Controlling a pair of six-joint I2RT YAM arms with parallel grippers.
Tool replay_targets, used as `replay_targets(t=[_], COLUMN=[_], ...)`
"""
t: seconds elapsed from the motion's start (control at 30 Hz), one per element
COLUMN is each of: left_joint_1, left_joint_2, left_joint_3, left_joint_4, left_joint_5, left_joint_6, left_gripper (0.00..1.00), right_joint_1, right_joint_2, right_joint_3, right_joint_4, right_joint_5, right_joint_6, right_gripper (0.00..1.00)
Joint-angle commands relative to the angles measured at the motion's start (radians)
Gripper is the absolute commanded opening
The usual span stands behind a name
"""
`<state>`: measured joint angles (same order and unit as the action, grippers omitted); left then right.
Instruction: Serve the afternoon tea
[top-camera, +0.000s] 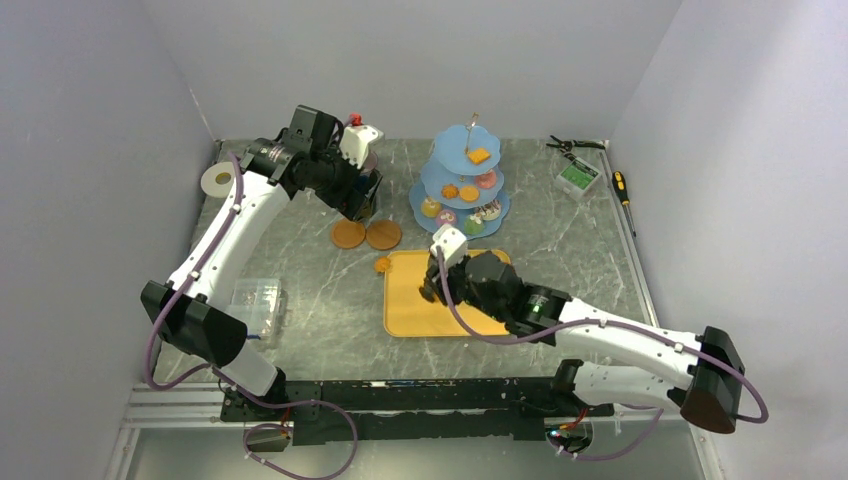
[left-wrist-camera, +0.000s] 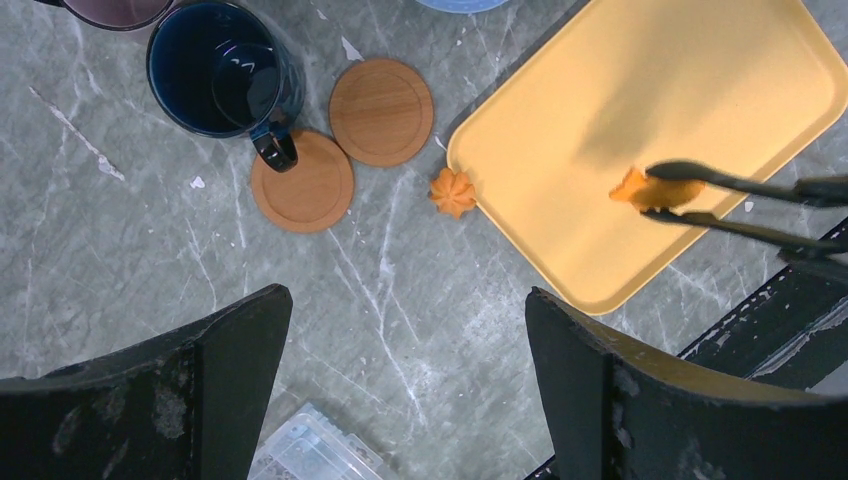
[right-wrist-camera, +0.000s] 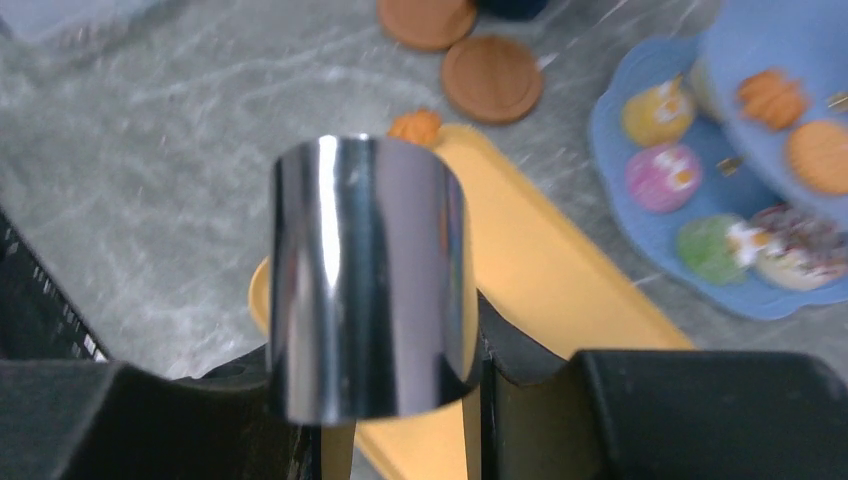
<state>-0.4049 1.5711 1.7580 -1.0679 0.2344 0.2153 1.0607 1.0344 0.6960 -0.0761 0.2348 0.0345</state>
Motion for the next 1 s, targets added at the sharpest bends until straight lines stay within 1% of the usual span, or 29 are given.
replay_targets(t=[0.0, 0.07, 0.17, 0.3, 0.4, 0.67, 0.97], left_joint_1=[0.002, 0.003, 0.003, 0.003, 0.003, 0.003, 0.003], left_joint_2=[-0.023, -0.023, -0.025, -0.028, -0.031, -0.038, -0.042], left_joint_3=[0.046, 0.047, 0.044, 0.044, 0.044, 0.032, 0.025], left_joint_4=[-0.001, -0.003, -0.002, -0.004, -0.004, 0.0, 0.003], left_joint_5=[0.003, 0.003, 0.001, 0.002, 0.001, -0.001, -0.005], left_joint_6=[-0.011, -0.01, -0.009, -0.012, -0.01, -0.009, -0.005], left_gripper=[0.93, 0.93, 0.93, 0.93, 0.93, 0.93, 0.93], right_joint_1=[-0.1, -0.182, -0.256, -0.307, -0.334, -0.407, -0.432], right_joint_2=[0.017, 0.05, 0.104, 0.224, 0.287, 0.39, 0.446], right_joint_3=[0.2, 0.269, 0.379, 0.528, 0.604, 0.664, 0.671], right_joint_4=[0.094, 0.126, 0.161, 0.175, 0.197, 0.299, 0.383], right_joint_5=[0.041, 0.004, -0.027, -0.04, -0.035, 0.014, 0.045], right_joint_6=[-0.114, -0.131, -0.162, -0.216, -0.236, -0.244, -0.255], right_gripper=[0.25, 0.25, 0.25, 0.25, 0.25, 0.24, 0.24])
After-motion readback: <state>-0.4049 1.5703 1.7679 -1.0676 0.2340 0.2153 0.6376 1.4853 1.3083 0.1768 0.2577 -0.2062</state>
